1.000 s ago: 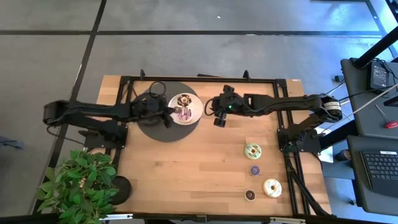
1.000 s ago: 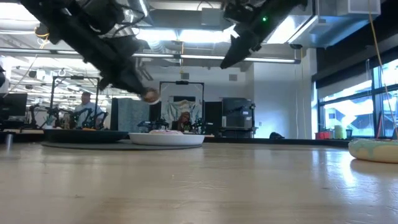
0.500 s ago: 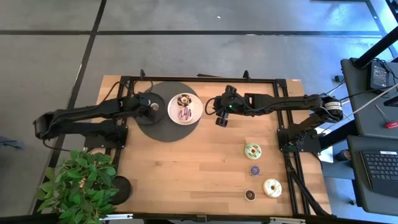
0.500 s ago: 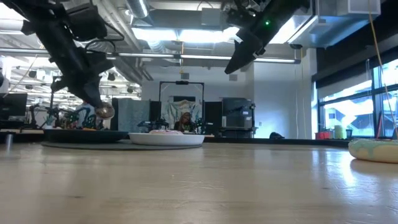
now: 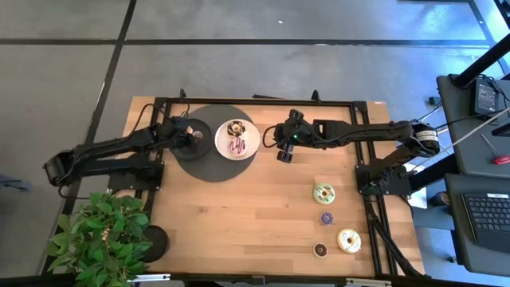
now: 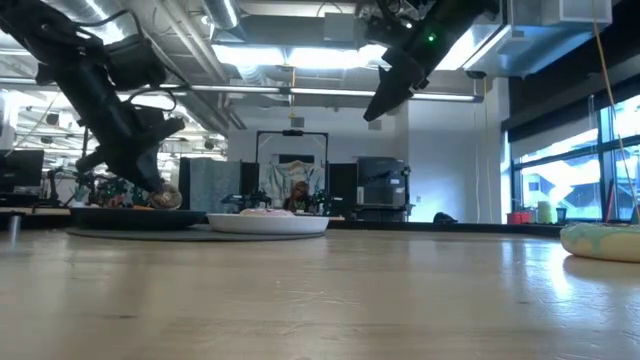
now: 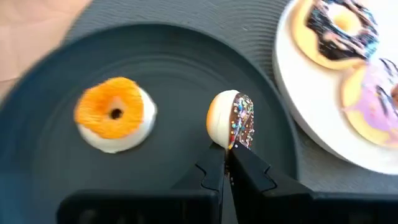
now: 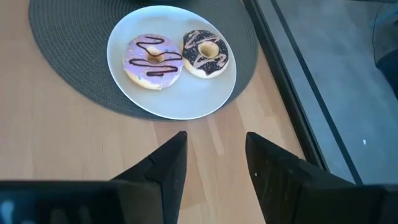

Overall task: Pick & Place donuts
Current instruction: Put the small brown donut on the black plate

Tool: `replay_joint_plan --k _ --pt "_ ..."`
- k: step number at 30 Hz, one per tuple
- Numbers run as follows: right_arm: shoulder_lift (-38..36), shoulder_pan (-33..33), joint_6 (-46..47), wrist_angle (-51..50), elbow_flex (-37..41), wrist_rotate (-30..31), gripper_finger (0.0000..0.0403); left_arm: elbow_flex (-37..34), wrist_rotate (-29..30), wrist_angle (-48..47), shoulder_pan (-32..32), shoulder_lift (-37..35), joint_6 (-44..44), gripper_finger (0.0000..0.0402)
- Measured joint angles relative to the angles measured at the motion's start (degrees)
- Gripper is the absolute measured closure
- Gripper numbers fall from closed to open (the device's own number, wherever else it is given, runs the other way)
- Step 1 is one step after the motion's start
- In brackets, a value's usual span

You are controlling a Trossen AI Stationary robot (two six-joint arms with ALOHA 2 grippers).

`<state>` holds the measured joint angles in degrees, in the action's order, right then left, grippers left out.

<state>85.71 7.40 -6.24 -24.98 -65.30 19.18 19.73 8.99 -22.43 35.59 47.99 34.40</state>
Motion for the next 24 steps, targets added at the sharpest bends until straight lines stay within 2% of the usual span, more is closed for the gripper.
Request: replay_joint_plan --k 11,24 --pt "0.0 0.0 -0.1 -0.1 0.0 0.0 0.0238 -3.8 -0.1 1.7 3.5 0.2 1.9 0.0387" --pt "0.0 0.0 0.0 -0.2 0.0 0.0 0.0238 -3.9 1.6 3.4 3.6 0.2 2.5 0.0386"
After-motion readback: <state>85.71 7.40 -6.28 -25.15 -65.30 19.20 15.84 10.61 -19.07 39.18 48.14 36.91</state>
